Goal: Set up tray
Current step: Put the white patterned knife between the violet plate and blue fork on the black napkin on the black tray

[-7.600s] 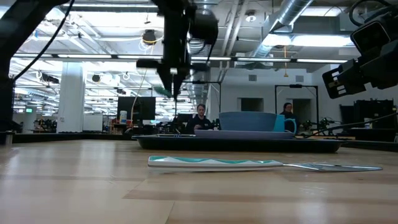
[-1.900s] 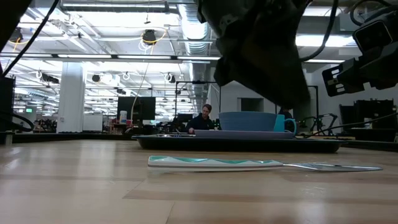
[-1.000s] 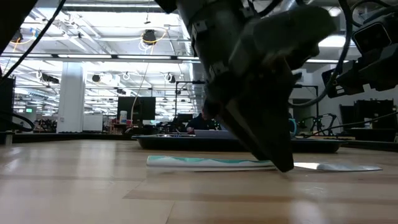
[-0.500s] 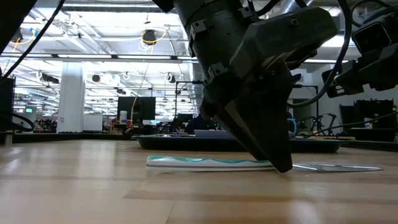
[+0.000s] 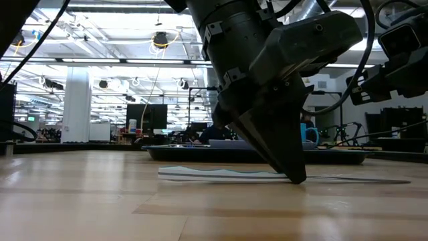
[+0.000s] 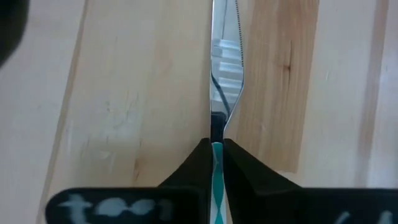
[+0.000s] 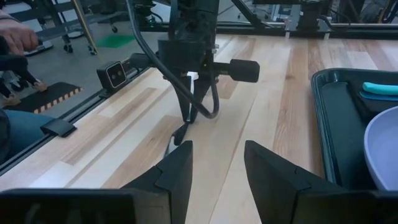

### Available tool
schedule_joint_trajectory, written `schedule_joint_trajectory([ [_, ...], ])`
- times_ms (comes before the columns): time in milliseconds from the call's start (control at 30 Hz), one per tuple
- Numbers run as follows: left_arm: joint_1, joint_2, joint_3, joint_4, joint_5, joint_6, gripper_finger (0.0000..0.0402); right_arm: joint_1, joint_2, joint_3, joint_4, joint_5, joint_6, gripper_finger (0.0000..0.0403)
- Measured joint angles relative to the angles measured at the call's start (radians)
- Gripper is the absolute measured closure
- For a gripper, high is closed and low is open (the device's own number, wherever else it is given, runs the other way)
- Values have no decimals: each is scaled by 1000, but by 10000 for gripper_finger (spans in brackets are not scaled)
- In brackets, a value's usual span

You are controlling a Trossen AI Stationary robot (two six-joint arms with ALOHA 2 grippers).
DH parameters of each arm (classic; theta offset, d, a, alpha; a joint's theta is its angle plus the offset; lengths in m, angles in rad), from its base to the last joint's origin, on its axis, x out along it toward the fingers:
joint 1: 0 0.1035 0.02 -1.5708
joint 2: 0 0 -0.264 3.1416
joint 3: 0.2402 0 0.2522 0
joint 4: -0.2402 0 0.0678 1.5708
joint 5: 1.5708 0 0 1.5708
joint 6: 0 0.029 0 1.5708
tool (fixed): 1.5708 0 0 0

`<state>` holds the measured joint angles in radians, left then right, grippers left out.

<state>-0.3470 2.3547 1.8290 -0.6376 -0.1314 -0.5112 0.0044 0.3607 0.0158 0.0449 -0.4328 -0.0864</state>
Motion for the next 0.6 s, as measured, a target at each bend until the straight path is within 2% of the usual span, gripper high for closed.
schedule_joint_trajectory([
  [233,0,2,16,-7,0,-27,383,0,0,0,0,0,0,265],
  [600,-1,11,107,-109,-29,-31,393,0,0,0,0,0,0,265],
])
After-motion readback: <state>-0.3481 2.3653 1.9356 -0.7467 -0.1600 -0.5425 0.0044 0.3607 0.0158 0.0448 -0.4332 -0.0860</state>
